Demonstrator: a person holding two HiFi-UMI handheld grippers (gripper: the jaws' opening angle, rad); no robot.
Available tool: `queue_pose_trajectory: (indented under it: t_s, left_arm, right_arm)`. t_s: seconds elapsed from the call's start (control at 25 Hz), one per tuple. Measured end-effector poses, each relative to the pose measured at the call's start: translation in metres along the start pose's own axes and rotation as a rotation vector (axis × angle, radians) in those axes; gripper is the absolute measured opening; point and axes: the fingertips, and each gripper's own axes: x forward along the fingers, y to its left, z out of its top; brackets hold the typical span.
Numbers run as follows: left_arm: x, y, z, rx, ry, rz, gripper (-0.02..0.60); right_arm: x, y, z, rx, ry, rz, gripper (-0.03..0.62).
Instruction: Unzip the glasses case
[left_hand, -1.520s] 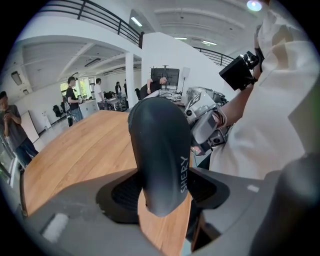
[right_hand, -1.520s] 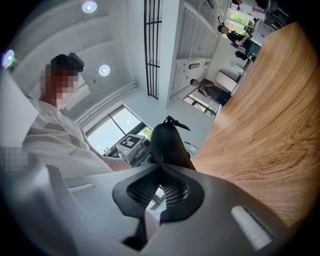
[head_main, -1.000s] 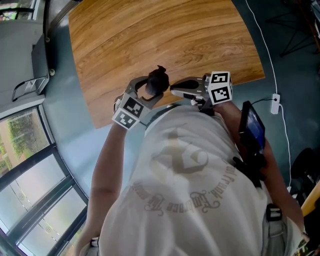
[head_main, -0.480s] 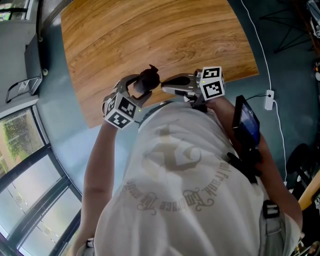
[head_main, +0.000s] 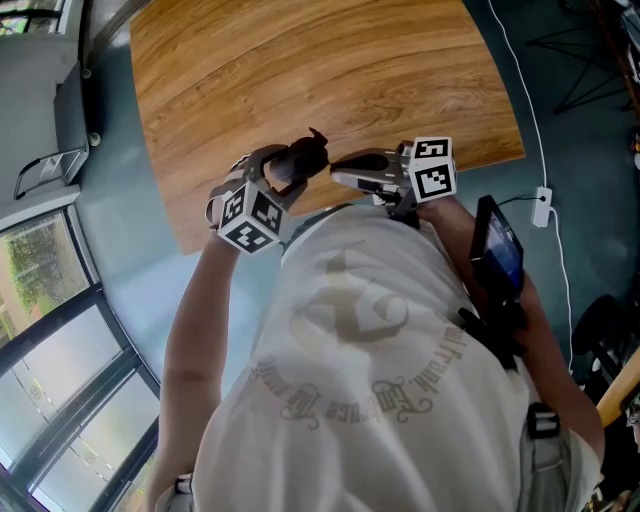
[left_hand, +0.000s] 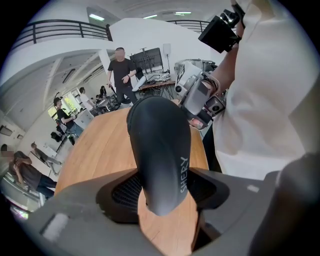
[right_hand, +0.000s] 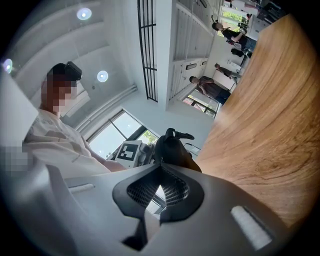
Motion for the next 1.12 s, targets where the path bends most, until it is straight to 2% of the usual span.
queue_pose_trajectory:
  t_s: [0.12, 0.44, 0.8, 1.12]
  left_arm:
    - [0.0, 0.001, -0.003, 0.067, 0.04, 0.014, 0.298]
    - [-0.002, 0.006, -0.01, 0.166, 0.107, 0.041, 0.298]
    - [-0.005, 0.006, -0.019, 0.25, 0.168, 0.044, 0.298]
    - [-0.001, 0.012, -0.021, 0.29, 0.205, 0.039, 0.293]
  right_arm:
    - [-0.002, -0.001, 0.003, 0.012, -0.016, -0.001, 0.006]
    - [0.003, 0.0, 0.007, 0.034, -0.025, 0.008, 0.006]
    - [0.009, 0.001, 0.003, 0.051, -0.002, 0.009, 0.006]
    - [0.011, -0.001, 0.003, 0.055, 0.01, 0.003, 0.006]
